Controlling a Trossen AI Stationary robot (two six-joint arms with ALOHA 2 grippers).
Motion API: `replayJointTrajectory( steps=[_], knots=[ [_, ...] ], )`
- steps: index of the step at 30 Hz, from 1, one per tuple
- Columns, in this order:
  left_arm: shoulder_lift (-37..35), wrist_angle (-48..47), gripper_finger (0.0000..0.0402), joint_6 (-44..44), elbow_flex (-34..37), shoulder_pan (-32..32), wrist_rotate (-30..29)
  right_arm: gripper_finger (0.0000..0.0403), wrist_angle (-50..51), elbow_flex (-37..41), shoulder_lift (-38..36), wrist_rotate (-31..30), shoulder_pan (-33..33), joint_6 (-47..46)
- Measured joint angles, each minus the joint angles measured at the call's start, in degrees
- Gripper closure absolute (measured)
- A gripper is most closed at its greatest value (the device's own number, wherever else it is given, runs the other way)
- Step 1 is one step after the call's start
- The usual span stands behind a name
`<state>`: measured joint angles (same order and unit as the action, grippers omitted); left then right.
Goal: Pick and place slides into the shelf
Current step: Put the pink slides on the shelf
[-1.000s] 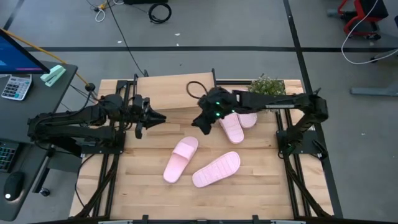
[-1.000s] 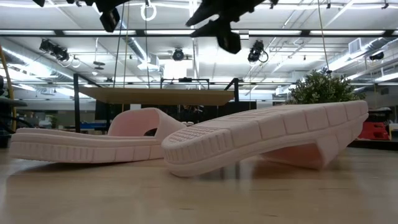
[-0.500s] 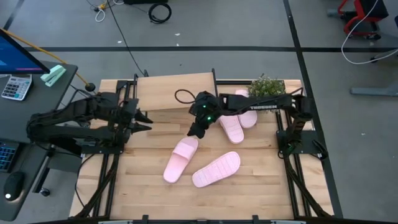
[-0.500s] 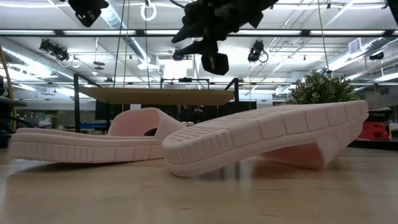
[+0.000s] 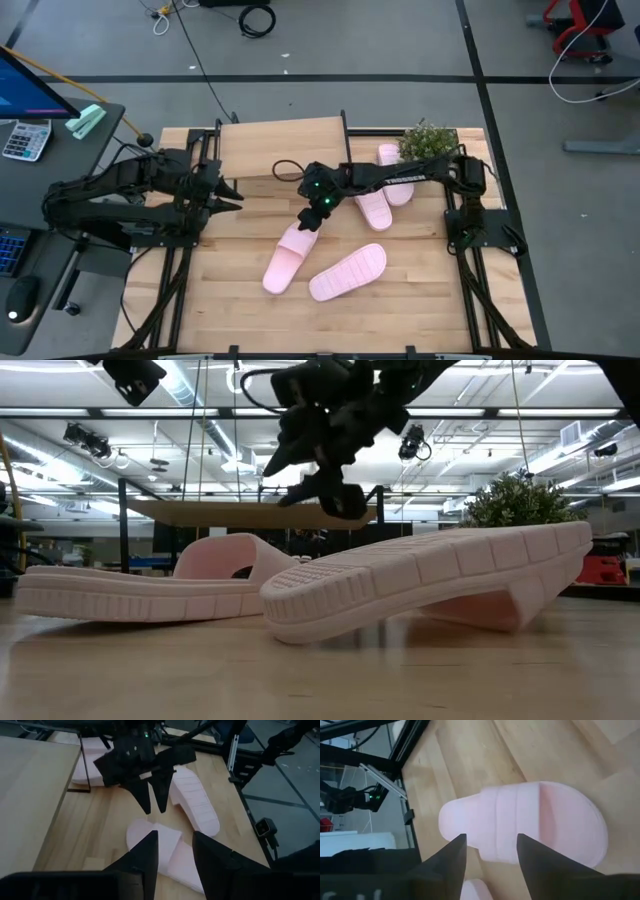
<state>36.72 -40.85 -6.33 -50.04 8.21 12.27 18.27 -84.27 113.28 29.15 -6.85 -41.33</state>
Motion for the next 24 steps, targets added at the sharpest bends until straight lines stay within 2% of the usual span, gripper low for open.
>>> replayJointTrajectory(
  steps=[8,16,24],
  knots=[
    [-0.01,-2.17,0.026,0.11,0.0,0.0,0.0,0.0188,-1.93,-0.09,2.28,-2.15,1.94,-0.69],
    [0.01,-2.37,0.0268,0.13,0.0,0.0,-0.02,0.0165,-2.33,0.0,4.3,-4.61,3.39,-2.42],
    [0.01,-2.35,0.0259,0.13,0.0,-0.02,-0.48,0.0149,-2.54,0.0,4.54,-11.66,3.77,-2.09]
  ],
)
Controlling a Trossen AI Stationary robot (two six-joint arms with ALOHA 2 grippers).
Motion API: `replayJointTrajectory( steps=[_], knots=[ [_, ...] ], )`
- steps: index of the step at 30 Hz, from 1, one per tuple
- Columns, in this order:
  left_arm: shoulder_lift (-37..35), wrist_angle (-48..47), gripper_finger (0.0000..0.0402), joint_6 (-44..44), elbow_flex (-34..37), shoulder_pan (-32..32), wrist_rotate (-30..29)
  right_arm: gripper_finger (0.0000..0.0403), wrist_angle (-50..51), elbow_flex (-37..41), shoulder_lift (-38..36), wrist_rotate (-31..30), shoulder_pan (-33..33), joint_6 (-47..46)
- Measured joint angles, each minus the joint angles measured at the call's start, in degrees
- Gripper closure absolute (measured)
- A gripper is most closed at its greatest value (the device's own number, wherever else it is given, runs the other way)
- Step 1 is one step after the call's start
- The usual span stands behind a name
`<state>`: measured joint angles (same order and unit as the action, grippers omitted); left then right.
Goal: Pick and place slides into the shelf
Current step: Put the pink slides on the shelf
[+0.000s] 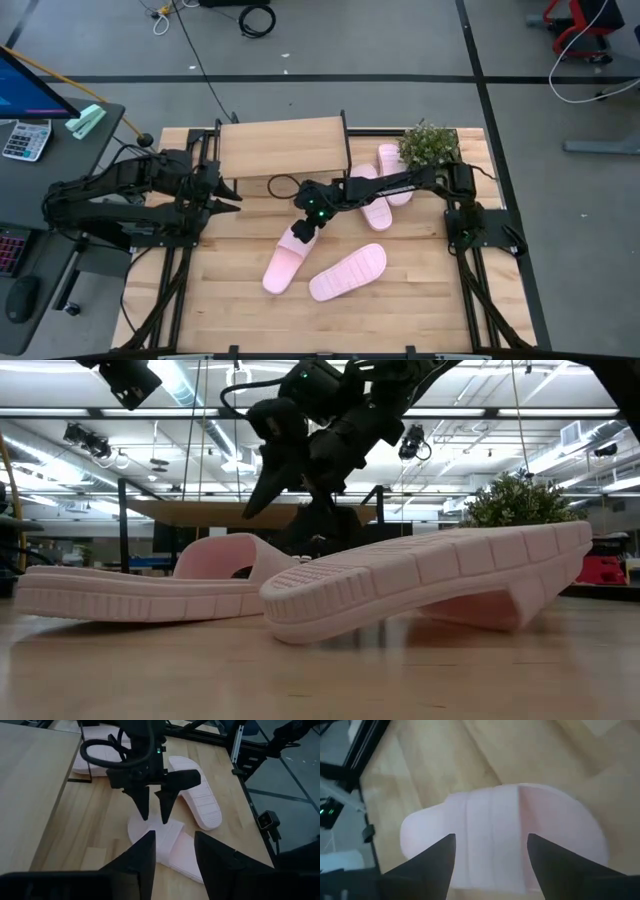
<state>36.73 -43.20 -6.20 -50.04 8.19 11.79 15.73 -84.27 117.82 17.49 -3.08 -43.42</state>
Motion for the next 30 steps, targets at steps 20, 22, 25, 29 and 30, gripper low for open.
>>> replayJointTrajectory(
  steps=[20,22,25,29,30],
  knots=[
    [0.0,0.03,0.0263,-0.2,0.0,0.02,-0.16,0.0149,4.03,0.22,0.62,-4.88,1.0,-0.41],
    [0.0,0.0,0.0267,-0.23,0.0,-0.01,-0.16,0.0149,4.21,0.33,0.83,-4.52,1.04,-0.57],
    [0.02,0.0,0.0268,-0.55,0.0,0.0,-0.16,0.0149,3.64,0.22,1.54,-3.45,1.13,-1.19],
    [0.02,-0.04,0.0262,-0.57,0.0,0.0,-0.16,0.0149,2.81,0.28,2.71,-1.48,1.1,-3.01],
    [0.01,-0.03,0.0261,-0.59,0.0,0.0,-0.16,0.0149,2.57,0.28,2.85,-1.07,1.12,-3.13]
  ],
)
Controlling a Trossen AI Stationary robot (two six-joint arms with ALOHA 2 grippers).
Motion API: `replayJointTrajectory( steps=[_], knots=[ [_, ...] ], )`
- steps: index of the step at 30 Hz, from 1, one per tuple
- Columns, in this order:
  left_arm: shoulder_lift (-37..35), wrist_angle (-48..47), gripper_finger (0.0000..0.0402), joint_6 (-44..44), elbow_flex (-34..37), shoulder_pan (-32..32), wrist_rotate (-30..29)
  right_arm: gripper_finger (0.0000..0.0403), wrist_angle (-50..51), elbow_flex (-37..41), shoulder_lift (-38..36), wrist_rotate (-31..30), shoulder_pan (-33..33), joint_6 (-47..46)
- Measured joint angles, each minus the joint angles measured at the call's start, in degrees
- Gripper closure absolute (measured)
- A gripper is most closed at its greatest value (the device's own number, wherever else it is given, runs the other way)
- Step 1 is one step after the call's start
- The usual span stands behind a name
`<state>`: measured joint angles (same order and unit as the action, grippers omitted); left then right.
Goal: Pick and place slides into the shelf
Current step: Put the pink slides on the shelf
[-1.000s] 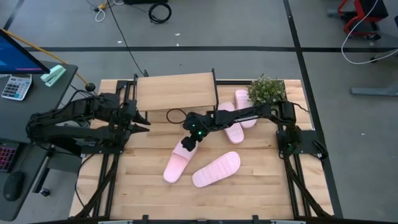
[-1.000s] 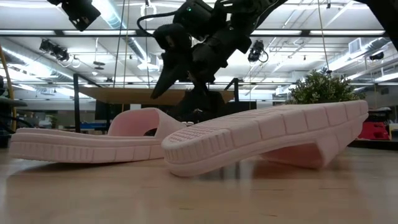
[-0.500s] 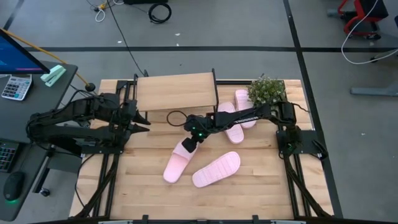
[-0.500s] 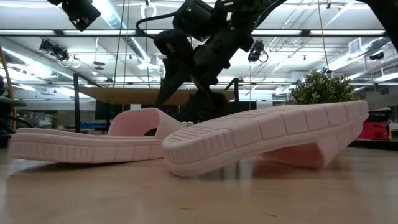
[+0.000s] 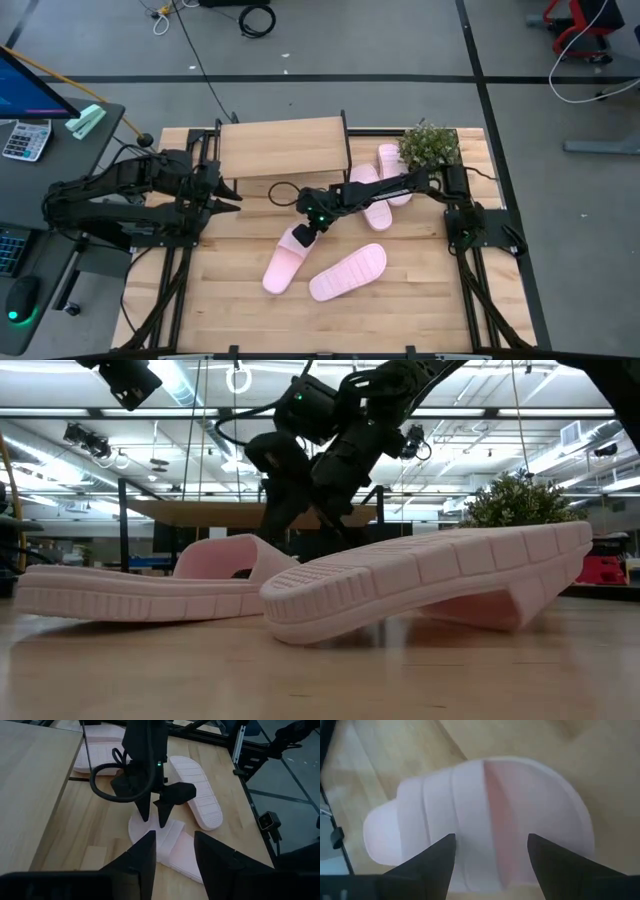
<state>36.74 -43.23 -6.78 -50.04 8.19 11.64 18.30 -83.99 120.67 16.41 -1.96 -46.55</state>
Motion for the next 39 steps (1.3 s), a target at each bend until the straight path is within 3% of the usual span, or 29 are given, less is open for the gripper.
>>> replayJointTrajectory(
  steps=[7,17,24,32,39],
  knots=[
    [0.0,-0.14,0.0266,0.02,0.02,0.02,0.0,0.0149,-4.25,-0.02,0.82,6.15,0.62,-0.45],
    [-0.01,-0.34,0.027,-0.03,0.02,0.0,-0.02,0.0174,-7.4,0.0,0.86,7.84,1.22,0.07],
    [-0.01,-0.39,0.0271,-0.05,0.02,0.0,-0.02,0.0244,-7.66,0.0,0.86,7.57,1.38,2.73],
    [-0.01,-0.39,0.0276,-0.05,0.02,0.0,-0.3,0.0385,-7.71,0.0,0.86,7.62,1.38,3.75],
    [-0.01,-0.39,0.0273,-0.07,0.02,0.01,-1.14,0.0385,-7.63,0.0,0.72,7.84,1.34,4.46]
  ],
)
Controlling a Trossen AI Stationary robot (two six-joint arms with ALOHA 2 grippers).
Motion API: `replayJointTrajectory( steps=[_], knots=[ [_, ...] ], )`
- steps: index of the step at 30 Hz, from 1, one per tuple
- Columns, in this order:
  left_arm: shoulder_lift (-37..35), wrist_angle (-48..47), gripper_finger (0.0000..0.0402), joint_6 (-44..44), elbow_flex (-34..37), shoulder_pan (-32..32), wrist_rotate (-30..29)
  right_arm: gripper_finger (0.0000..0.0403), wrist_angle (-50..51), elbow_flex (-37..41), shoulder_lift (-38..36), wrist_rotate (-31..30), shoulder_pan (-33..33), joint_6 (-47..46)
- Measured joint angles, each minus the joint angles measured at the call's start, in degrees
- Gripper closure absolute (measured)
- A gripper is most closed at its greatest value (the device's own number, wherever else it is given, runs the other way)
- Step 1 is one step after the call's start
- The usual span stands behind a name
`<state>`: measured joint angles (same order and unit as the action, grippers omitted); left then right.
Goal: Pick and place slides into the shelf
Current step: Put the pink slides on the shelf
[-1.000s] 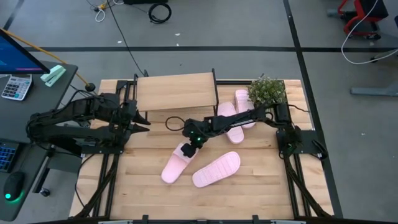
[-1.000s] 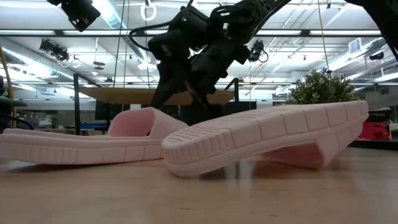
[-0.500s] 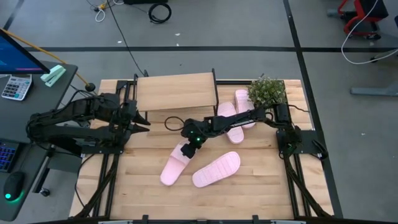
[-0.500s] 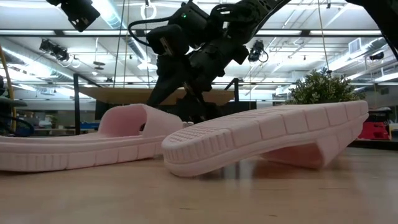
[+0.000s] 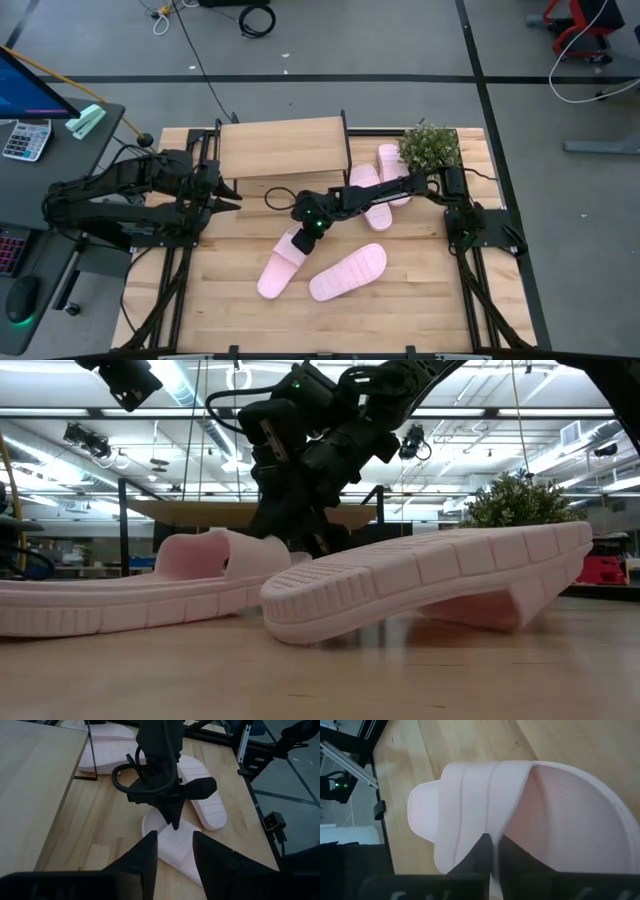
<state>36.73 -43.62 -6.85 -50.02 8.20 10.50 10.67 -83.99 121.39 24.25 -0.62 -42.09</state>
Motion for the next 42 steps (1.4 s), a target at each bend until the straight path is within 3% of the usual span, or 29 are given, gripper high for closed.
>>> replayJointTrajectory(
  steps=[10,17,31,36,42],
  knots=[
    [0.0,-0.18,0.0282,0.04,0.02,0.01,0.0,0.0395,0.99,-0.35,-3.89,5.44,-0.39,1.84],
    [0.0,-0.92,0.0284,0.06,0.02,0.0,0.0,0.0395,5.86,-0.35,-10.1,5.88,-1.17,7.26],
    [0.0,-0.47,0.0285,0.09,0.02,0.01,0.0,0.0396,7.98,-0.37,-26.08,3.72,-10.18,12.19],
    [0.0,4.62,0.0291,2.04,0.02,-0.01,-0.03,0.0396,8.27,-0.37,-29.86,4.13,-14.7,13.31],
    [0.0,13.86,0.0287,2.73,0.02,0.01,-8.22,0.0396,9.95,-0.39,-32.05,8.2,-19.39,17.42]
  ],
)
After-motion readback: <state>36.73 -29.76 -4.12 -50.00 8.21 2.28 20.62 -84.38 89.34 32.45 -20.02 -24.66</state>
